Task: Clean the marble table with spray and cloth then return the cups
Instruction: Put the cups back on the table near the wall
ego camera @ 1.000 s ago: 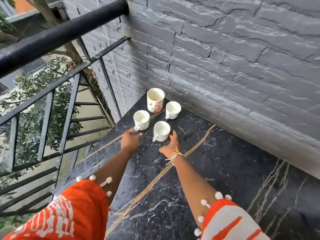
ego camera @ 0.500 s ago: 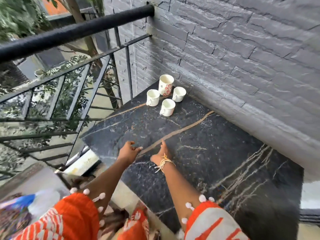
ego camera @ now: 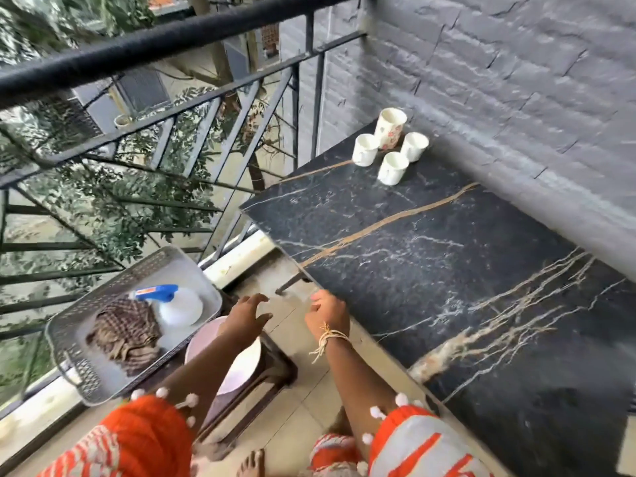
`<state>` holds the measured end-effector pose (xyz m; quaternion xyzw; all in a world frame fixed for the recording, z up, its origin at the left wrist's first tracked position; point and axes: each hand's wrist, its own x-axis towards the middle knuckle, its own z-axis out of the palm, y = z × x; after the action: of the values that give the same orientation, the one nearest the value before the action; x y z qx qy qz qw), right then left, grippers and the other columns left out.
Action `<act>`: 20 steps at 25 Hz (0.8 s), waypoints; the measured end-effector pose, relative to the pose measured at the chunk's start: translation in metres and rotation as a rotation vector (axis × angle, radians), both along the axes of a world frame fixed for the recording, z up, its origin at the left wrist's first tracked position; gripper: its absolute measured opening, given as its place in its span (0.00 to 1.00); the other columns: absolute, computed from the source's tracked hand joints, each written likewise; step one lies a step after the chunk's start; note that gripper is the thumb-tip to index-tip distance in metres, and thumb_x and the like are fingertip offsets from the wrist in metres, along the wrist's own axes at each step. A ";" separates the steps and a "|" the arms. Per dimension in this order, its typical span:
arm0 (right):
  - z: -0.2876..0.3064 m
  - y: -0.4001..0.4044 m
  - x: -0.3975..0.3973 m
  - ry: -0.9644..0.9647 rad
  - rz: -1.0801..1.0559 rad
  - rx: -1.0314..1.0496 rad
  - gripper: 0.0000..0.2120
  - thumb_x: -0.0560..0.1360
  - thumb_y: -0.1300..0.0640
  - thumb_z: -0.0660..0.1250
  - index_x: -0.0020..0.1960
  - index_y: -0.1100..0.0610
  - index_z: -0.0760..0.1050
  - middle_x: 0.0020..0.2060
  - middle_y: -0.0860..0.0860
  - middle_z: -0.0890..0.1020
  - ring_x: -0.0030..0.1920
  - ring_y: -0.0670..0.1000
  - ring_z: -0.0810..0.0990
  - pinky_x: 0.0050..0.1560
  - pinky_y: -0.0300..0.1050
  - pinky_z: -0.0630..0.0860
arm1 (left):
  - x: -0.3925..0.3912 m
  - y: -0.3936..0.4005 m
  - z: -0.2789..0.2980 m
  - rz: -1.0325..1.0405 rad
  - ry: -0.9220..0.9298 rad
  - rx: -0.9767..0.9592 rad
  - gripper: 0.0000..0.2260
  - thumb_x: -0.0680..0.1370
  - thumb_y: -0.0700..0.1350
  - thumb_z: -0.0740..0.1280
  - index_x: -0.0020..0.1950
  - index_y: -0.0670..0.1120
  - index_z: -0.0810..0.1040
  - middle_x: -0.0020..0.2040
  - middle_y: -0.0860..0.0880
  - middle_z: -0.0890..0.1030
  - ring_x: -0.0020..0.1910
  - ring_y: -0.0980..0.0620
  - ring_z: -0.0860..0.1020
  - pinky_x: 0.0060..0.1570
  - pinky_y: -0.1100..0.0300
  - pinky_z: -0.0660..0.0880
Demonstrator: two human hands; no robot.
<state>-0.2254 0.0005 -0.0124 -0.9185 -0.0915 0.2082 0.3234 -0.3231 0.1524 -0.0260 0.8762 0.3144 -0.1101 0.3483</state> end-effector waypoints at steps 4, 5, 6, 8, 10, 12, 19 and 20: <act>-0.034 0.028 -0.087 0.149 0.044 -0.043 0.11 0.71 0.61 0.65 0.52 0.56 0.80 0.50 0.57 0.84 0.52 0.59 0.81 0.50 0.46 0.78 | -0.092 0.032 -0.030 0.092 0.110 -0.006 0.18 0.77 0.46 0.68 0.65 0.42 0.74 0.63 0.41 0.77 0.64 0.42 0.74 0.62 0.55 0.67; -0.044 0.032 -0.101 0.195 0.064 -0.060 0.11 0.71 0.60 0.65 0.53 0.56 0.79 0.51 0.57 0.84 0.54 0.60 0.81 0.51 0.47 0.77 | -0.108 0.037 -0.035 0.116 0.134 -0.021 0.18 0.77 0.45 0.68 0.65 0.41 0.74 0.63 0.40 0.77 0.63 0.42 0.74 0.62 0.55 0.68; -0.053 0.039 -0.119 0.242 0.076 -0.080 0.13 0.71 0.59 0.65 0.55 0.56 0.78 0.53 0.58 0.83 0.55 0.60 0.80 0.53 0.48 0.77 | -0.127 0.044 -0.041 0.137 0.167 -0.031 0.17 0.78 0.45 0.67 0.65 0.41 0.73 0.62 0.39 0.78 0.63 0.41 0.75 0.61 0.54 0.68; -0.072 0.049 -0.139 0.284 0.084 -0.115 0.18 0.69 0.57 0.67 0.58 0.59 0.75 0.56 0.59 0.81 0.58 0.61 0.79 0.57 0.50 0.76 | -0.152 0.055 -0.050 0.173 0.204 -0.034 0.17 0.78 0.45 0.66 0.65 0.41 0.73 0.61 0.39 0.79 0.62 0.40 0.76 0.59 0.54 0.69; -0.089 0.057 -0.155 0.331 0.063 -0.156 0.25 0.68 0.57 0.68 0.63 0.62 0.70 0.59 0.62 0.78 0.61 0.62 0.77 0.61 0.53 0.74 | -0.171 0.062 -0.058 0.244 0.229 -0.046 0.16 0.78 0.45 0.66 0.64 0.42 0.75 0.60 0.41 0.80 0.61 0.40 0.77 0.59 0.54 0.70; -0.103 0.063 -0.159 0.371 -0.006 -0.183 0.28 0.71 0.57 0.69 0.67 0.65 0.66 0.62 0.65 0.76 0.63 0.64 0.75 0.63 0.52 0.73 | -0.178 0.066 -0.072 0.312 0.222 -0.084 0.15 0.77 0.44 0.68 0.62 0.42 0.76 0.57 0.41 0.81 0.59 0.40 0.78 0.58 0.52 0.71; -0.161 0.080 -0.147 0.522 -0.149 -0.041 0.26 0.69 0.58 0.69 0.66 0.58 0.68 0.62 0.57 0.78 0.63 0.61 0.76 0.62 0.56 0.74 | -0.158 0.065 -0.112 0.552 0.289 -0.214 0.22 0.75 0.47 0.70 0.63 0.39 0.67 0.59 0.35 0.78 0.59 0.36 0.76 0.57 0.48 0.74; -0.168 0.082 -0.144 0.529 -0.167 -0.004 0.25 0.68 0.59 0.69 0.64 0.56 0.70 0.60 0.55 0.79 0.62 0.59 0.77 0.61 0.57 0.76 | -0.154 0.070 -0.124 0.601 0.299 -0.247 0.22 0.74 0.48 0.70 0.61 0.39 0.67 0.59 0.36 0.78 0.58 0.35 0.77 0.56 0.48 0.76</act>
<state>-0.3694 0.0820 -0.1809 -0.8371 0.0727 0.4137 0.3504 -0.4773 0.2221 -0.1496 0.6699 0.5901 -0.1671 0.4185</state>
